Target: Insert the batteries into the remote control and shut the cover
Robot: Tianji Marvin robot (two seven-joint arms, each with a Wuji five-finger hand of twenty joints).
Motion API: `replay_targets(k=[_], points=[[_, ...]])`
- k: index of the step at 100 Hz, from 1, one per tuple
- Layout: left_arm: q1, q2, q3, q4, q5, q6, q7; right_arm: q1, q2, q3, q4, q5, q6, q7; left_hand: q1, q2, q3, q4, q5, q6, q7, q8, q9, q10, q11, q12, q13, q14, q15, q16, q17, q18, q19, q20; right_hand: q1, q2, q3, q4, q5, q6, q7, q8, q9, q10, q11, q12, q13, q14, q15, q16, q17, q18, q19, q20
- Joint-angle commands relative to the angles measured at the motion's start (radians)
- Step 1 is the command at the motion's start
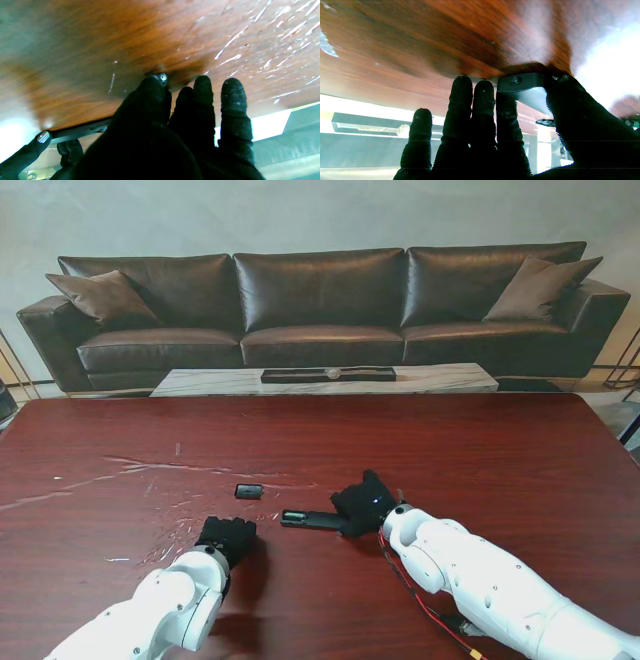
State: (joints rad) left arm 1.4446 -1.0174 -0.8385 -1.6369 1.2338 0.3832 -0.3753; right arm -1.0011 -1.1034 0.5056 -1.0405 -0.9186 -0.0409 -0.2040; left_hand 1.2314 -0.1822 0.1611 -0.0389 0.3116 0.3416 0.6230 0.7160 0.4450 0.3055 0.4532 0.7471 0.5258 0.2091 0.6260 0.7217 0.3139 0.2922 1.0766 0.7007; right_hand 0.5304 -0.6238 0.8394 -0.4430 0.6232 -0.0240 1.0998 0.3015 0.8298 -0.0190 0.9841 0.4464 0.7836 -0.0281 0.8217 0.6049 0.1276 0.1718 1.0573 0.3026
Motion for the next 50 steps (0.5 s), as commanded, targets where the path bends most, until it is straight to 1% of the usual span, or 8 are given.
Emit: replay_targets(k=[1, 17, 24, 32, 34, 36, 41, 50], points=[[0.006, 0.003, 0.008, 0.016, -0.006, 0.001, -0.016, -0.018, 0.008, -0.008, 0.019, -0.007, 0.000, 0.011, 0.060, -0.044, 0.019, 0.014, 0.063, -0.078, 0.062, -0.021, 0.046, -0.008, 0.004, 0.050, 0.028, -0.004, 0.026, -0.008, 0.016, 0.005, 0.026, -0.014, 0.142, 0.092, 0.068, 0.079, 0.094, -0.185, 0.123, 0.059, 0.009, -0.003, -0.030, -0.030, -0.006, -0.013, 0.000, 0.006, -0.021, 0.016, 0.009, 0.022], [-0.004, 0.004, 0.019, 0.021, 0.000, 0.005, -0.028, -0.017, 0.008, -0.009, 0.020, -0.006, -0.001, 0.010, 0.059, -0.049, -0.017, 0.015, 0.083, -0.095, 0.132, -0.029, 0.102, -0.015, 0.012, 0.093, 0.069, -0.010, 0.054, -0.001, 0.056, 0.006, 0.047, -0.022, 0.142, 0.093, 0.068, 0.079, 0.094, -0.186, 0.123, 0.059, 0.009, -0.003, -0.030, -0.030, -0.005, -0.012, 0.000, 0.007, -0.021, 0.015, 0.010, 0.022], [-0.009, 0.004, 0.025, 0.025, 0.003, 0.006, -0.031, -0.017, 0.007, -0.010, 0.020, -0.005, -0.001, 0.010, 0.060, -0.061, -0.001, 0.011, 0.095, -0.108, 0.189, -0.048, 0.151, -0.021, -0.001, 0.135, 0.102, -0.016, 0.075, 0.003, 0.089, 0.007, 0.063, -0.032, 0.142, 0.094, 0.067, 0.079, 0.094, -0.185, 0.123, 0.059, 0.009, -0.002, -0.029, -0.030, -0.007, -0.013, 0.000, 0.007, -0.021, 0.015, 0.010, 0.022], [-0.013, 0.005, 0.030, 0.029, 0.004, 0.007, -0.034, -0.017, 0.008, -0.010, 0.021, -0.005, -0.001, 0.010, 0.059, -0.076, 0.016, 0.016, 0.109, -0.119, 0.216, -0.050, 0.186, -0.022, 0.000, 0.151, 0.128, -0.024, 0.091, 0.008, 0.116, 0.003, 0.076, -0.033, 0.143, 0.094, 0.067, 0.080, 0.094, -0.185, 0.123, 0.059, 0.009, -0.003, -0.029, -0.030, -0.006, -0.011, 0.001, 0.007, -0.021, 0.016, 0.010, 0.022], [-0.015, 0.005, 0.032, 0.030, 0.005, 0.007, -0.034, -0.016, 0.008, -0.010, 0.021, -0.005, -0.001, 0.010, 0.059, -0.079, 0.025, 0.011, 0.111, -0.120, 0.228, -0.063, 0.196, -0.021, -0.012, 0.159, 0.132, -0.025, 0.094, 0.008, 0.121, 0.002, 0.078, -0.038, 0.143, 0.093, 0.066, 0.079, 0.094, -0.185, 0.123, 0.059, 0.010, -0.002, -0.029, -0.030, -0.005, -0.012, 0.001, 0.007, -0.021, 0.015, 0.010, 0.022], [-0.016, 0.005, 0.033, 0.031, 0.005, 0.007, -0.034, -0.016, 0.008, -0.010, 0.021, -0.006, -0.001, 0.010, 0.060, -0.082, 0.030, 0.011, 0.112, -0.120, 0.233, -0.068, 0.201, -0.017, -0.016, 0.163, 0.136, -0.026, 0.095, 0.008, 0.125, 0.002, 0.080, -0.039, 0.142, 0.093, 0.067, 0.079, 0.094, -0.184, 0.124, 0.059, 0.010, -0.002, -0.029, -0.030, -0.005, -0.012, 0.001, 0.007, -0.021, 0.015, 0.010, 0.022], [-0.019, 0.005, 0.036, 0.034, 0.004, 0.006, -0.033, -0.016, 0.008, -0.010, 0.021, -0.006, -0.001, 0.010, 0.060, -0.083, 0.040, 0.009, 0.118, -0.122, 0.241, -0.081, 0.222, -0.036, -0.029, 0.173, 0.146, -0.029, 0.097, 0.007, 0.135, 0.000, 0.084, -0.044, 0.142, 0.094, 0.067, 0.080, 0.094, -0.184, 0.123, 0.059, 0.010, -0.002, -0.029, -0.030, -0.005, -0.012, 0.001, 0.007, -0.021, 0.016, 0.010, 0.022], [-0.026, 0.005, 0.044, 0.040, -0.005, 0.011, -0.028, -0.017, 0.008, -0.009, 0.021, -0.007, 0.000, 0.010, 0.060, -0.085, 0.064, 0.012, 0.128, -0.122, 0.244, -0.091, 0.238, -0.034, -0.043, 0.177, 0.155, -0.026, 0.096, 0.005, 0.146, 0.003, 0.086, -0.049, 0.142, 0.094, 0.066, 0.080, 0.093, -0.184, 0.123, 0.059, 0.009, -0.001, -0.029, -0.030, -0.006, -0.012, 0.001, 0.007, -0.021, 0.016, 0.010, 0.022]])
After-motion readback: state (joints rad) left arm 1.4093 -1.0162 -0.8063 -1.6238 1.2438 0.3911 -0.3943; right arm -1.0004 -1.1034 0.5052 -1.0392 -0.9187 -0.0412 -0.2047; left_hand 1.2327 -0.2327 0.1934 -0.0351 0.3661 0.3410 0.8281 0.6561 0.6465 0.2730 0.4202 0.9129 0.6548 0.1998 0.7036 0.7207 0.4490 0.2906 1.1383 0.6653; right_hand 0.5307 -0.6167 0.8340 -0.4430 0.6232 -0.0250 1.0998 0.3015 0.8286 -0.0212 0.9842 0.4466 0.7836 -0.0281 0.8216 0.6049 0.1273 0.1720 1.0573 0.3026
